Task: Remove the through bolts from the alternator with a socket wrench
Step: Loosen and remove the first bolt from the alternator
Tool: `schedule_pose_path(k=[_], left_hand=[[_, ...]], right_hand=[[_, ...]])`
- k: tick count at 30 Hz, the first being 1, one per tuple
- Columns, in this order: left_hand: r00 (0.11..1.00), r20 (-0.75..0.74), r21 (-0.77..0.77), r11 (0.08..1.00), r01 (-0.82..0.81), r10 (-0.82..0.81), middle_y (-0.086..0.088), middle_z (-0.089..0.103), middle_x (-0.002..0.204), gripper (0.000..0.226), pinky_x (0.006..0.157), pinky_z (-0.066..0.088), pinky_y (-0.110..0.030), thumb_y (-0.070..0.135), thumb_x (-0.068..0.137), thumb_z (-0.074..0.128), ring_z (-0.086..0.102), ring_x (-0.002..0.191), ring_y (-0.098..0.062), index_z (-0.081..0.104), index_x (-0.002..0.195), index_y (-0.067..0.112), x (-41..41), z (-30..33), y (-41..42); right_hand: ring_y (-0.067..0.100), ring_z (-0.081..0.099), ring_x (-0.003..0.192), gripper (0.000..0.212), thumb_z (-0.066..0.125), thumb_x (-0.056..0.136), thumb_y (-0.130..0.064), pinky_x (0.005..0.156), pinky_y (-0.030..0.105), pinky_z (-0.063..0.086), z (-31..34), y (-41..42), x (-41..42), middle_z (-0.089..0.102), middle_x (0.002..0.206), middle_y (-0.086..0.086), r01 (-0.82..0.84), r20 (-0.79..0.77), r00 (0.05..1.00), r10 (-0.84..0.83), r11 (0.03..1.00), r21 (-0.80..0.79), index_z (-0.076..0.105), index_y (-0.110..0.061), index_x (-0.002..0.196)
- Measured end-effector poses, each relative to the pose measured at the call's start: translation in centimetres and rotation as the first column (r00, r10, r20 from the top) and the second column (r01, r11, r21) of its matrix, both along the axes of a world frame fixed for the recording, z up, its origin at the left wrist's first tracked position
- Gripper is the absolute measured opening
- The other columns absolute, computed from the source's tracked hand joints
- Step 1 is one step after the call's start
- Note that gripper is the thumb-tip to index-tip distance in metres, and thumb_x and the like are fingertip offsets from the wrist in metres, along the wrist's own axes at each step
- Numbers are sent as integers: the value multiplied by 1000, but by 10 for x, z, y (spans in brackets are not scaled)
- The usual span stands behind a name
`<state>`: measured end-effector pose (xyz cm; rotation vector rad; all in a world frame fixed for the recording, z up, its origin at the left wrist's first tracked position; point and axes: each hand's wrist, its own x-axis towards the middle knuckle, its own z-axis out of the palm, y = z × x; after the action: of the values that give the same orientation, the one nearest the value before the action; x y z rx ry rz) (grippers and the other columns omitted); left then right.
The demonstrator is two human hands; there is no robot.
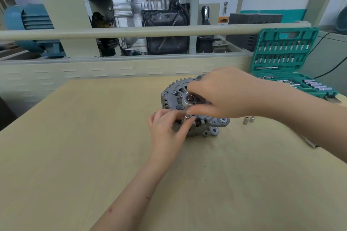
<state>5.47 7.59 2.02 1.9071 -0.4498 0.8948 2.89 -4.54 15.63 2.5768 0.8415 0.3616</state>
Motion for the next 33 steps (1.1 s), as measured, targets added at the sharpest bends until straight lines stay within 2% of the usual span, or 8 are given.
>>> schedule_pose_path(k=[5,10,13,17,23,27,31,33], left_hand=[[999,37,119,993,27,-31,10,60,73,28,86,18,-11,36,79,55,45,87,-1,68,79,10,1,-5,3],[1000,-22,62,998,14,-12,27,46,71,18,89,22,-19,30,75,63,36,87,14,69,70,13,3,-4,3],[1000,5,37,999,2,-2,30,42,68,13,83,30,-30,27,72,65,26,92,30,69,67,16,1,-2,0],[999,39,4,1000,9,-9,31,43,70,12,79,34,-34,27,71,67,27,92,30,71,75,16,0,-4,-1],[999,40,70,997,22,-25,14,58,73,21,88,17,-9,31,76,63,43,86,6,71,80,13,1,-5,3],[998,50,30,999,-25,24,33,40,72,11,86,26,-26,24,69,68,31,84,14,69,68,13,-1,-1,0],[999,26,22,1000,-19,18,31,39,67,12,78,29,-26,25,68,69,32,80,11,69,67,13,-2,2,-1],[1000,13,3,1000,-14,14,30,40,66,14,82,28,-24,25,67,69,33,79,10,68,67,11,-3,1,-2]], right_hand=[[24,53,86,31,35,92,-42,70,32,38,2,-7,7,57,89,1,-94,-84,992,96,995,31,50,-15,98],[26,58,86,45,17,89,-50,94,33,35,0,-6,7,61,84,2,-148,64,986,155,984,-103,45,-15,91],[27,56,75,54,4,77,-55,90,33,37,1,-2,2,47,64,-2,-120,99,986,131,987,-110,39,-15,79],[24,50,71,45,18,87,-55,72,27,29,0,-1,4,47,66,-1,-126,78,988,133,989,-82,41,-16,82],[22,54,89,32,30,92,-43,85,31,36,5,-8,9,60,92,-1,-168,-24,986,167,984,-53,48,-18,101],[23,57,82,51,16,82,-54,89,31,37,7,-4,6,55,74,-2,-150,24,988,154,983,-107,48,-15,92],[24,53,74,54,17,84,-59,57,27,25,4,0,3,40,59,-2,-73,49,996,79,991,-110,47,-13,81],[24,53,77,48,23,87,-56,56,27,19,2,0,3,45,65,-2,-88,38,995,91,993,-83,46,-14,84]])
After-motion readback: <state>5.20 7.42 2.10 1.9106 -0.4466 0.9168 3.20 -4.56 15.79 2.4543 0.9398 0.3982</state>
